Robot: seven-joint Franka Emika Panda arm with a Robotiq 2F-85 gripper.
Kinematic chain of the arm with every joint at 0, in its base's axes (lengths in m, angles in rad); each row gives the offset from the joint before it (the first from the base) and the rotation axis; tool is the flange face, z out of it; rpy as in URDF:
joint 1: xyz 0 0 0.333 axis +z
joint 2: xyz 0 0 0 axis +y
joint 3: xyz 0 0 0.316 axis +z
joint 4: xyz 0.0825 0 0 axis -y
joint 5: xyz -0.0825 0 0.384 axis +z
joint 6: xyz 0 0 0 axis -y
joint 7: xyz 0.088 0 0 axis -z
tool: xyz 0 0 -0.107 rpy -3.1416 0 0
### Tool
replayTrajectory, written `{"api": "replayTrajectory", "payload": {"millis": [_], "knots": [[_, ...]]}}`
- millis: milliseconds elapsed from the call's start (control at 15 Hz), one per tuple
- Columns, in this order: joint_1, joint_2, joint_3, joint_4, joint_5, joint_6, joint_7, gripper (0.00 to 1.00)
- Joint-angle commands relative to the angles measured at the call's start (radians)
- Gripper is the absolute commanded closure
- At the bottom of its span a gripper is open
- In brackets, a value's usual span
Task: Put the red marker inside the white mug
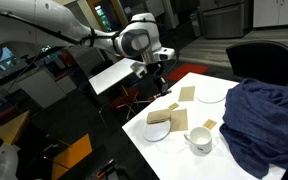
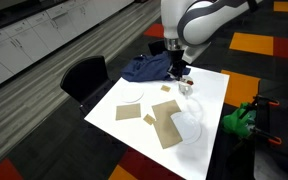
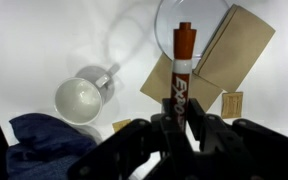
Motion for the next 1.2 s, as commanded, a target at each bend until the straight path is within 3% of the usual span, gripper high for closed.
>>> {"api": "replayTrajectory", "payload": {"millis": [0, 467, 867, 1133], "knots": [[0.015, 0.017, -0.010, 0.011, -0.070, 0.020, 0.137, 0.95], [0.101, 0.026, -0.052, -0.003, -0.342, 0.065, 0.635, 0.95], [0.158, 0.049, -0.072, -0.001, -0.630, 0.019, 1.072, 0.95], [0.167, 0.084, -0.062, 0.018, -0.780, -0.095, 1.311, 0.95]]}}
